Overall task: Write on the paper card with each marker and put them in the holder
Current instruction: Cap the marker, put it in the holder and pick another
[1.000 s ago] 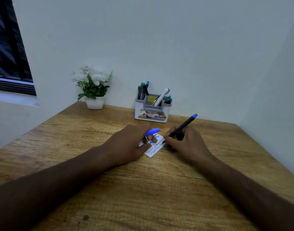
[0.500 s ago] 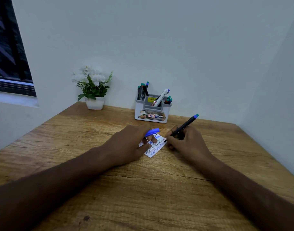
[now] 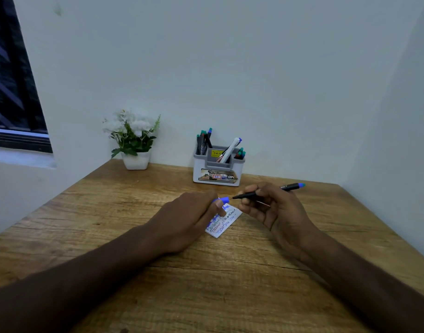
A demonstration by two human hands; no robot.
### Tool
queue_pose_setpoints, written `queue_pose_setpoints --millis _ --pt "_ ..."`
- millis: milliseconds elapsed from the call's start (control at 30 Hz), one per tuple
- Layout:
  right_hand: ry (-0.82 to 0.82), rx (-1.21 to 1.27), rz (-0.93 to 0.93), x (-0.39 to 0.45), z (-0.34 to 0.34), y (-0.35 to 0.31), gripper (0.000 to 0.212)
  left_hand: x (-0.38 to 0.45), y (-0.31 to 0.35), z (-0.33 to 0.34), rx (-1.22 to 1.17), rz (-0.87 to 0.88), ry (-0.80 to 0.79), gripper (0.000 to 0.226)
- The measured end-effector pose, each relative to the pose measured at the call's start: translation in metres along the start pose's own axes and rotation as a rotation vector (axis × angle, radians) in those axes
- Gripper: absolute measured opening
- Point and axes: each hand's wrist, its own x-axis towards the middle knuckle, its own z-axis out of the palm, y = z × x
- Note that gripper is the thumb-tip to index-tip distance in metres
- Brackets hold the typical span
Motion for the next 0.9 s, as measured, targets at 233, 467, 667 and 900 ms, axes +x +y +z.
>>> queue_pose_setpoints --millis 233,467,667,900 --pt "0.030 -0.025 -0.041 0.0002 0.0001 0.0030 0.024 -0.0005 0.0018 0.0001 0.009 -0.008 -0.001 0.038" --pt "0.013 -0.059 -0.056 0.0005 -0.0011 0.0060 0.005 0.0001 0.0011 0.0019 -0.029 0.004 0.016 0.034" --pt "0.020 -0.064 -0.077 -0.0003 0.0000 0.0043 0.028 -0.0004 0.0006 0.0020 -0.002 0.005 0.015 0.032" --pt "-0.068 -0.056 -0.045 -0.0053 0.0068 0.0080 0.033 -0.0005 0.0013 0.0019 0.049 0.004 0.000 0.036"
